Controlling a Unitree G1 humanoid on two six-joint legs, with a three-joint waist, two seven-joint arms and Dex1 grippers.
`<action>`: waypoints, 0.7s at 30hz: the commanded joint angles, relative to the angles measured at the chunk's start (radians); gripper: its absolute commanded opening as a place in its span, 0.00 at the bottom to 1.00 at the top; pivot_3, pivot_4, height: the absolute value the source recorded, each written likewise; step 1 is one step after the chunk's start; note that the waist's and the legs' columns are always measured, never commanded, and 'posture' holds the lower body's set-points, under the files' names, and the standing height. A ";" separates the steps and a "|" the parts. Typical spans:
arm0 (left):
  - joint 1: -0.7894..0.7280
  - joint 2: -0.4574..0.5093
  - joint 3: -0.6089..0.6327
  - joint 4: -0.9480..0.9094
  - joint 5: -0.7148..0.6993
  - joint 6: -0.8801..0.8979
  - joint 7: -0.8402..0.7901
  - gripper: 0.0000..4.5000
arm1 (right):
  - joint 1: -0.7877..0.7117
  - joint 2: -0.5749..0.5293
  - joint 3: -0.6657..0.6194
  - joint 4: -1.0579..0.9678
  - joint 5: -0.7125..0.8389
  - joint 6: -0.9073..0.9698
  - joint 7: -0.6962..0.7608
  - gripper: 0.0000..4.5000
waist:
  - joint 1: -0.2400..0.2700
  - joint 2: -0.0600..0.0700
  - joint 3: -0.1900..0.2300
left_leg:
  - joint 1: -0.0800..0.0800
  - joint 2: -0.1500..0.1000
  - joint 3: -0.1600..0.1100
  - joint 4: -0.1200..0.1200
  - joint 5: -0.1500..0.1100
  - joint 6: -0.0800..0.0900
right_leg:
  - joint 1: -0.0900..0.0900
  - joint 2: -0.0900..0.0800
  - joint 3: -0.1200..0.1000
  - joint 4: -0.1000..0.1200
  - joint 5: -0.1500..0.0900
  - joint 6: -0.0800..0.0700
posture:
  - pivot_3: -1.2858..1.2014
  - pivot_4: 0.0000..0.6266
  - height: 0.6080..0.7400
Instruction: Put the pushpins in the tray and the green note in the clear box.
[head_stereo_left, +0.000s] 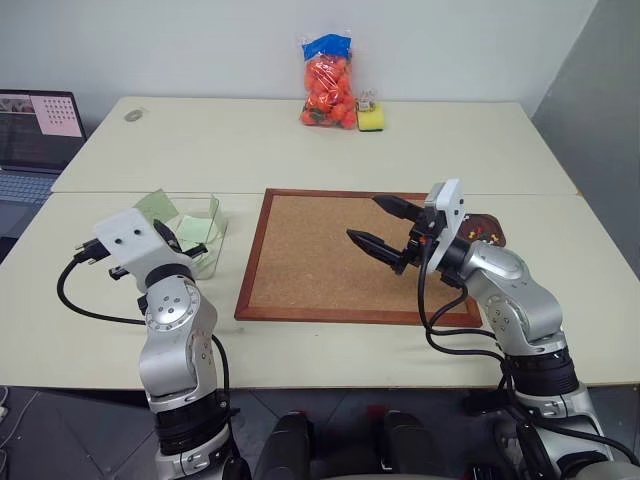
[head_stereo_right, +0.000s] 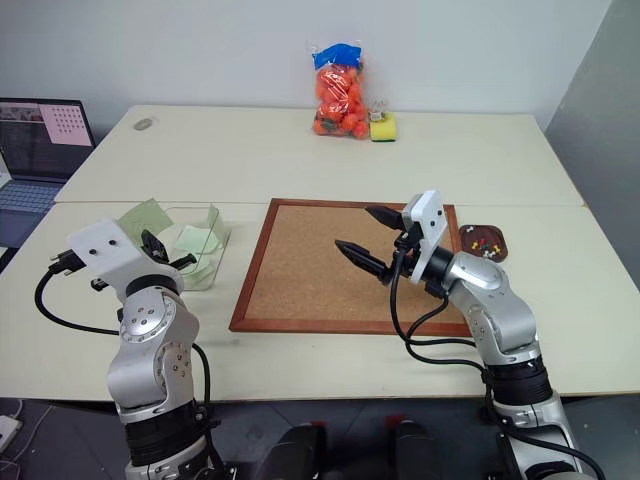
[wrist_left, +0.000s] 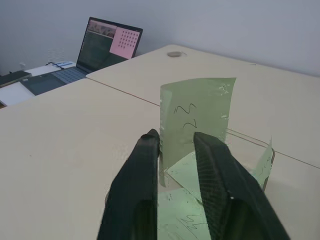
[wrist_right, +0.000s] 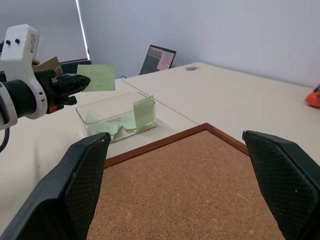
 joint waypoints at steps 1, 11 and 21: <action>-0.012 -0.002 0.008 -0.017 0.008 -0.025 -0.005 0.44 | -0.016 -0.001 -0.009 -0.020 0.002 -0.006 -0.003 1.00 | 0.000 0.000 0.000 | 0.000 0.000 0.000 0.000 0.000 0.000 | 0.000 0.000 0.000 0.000 0.000 0.000 | 0.52 0.24 1.00; -0.025 -0.001 -0.005 0.006 0.012 -0.007 -0.016 0.90 | -0.011 -0.005 -0.017 -0.016 0.004 -0.005 -0.010 1.00 | 0.001 0.000 0.000 | 0.000 0.000 0.000 0.000 0.000 0.000 | 0.000 0.000 0.000 0.000 0.000 0.000 | 0.52 0.24 1.00; -0.043 -0.020 0.004 0.021 0.016 0.025 -0.006 1.00 | -0.008 -0.005 -0.018 -0.019 0.002 -0.004 -0.021 1.00 | 0.000 0.000 0.000 | 0.000 0.000 0.000 0.000 0.000 0.000 | 0.000 0.000 0.000 0.000 0.000 0.000 | 0.52 0.24 1.00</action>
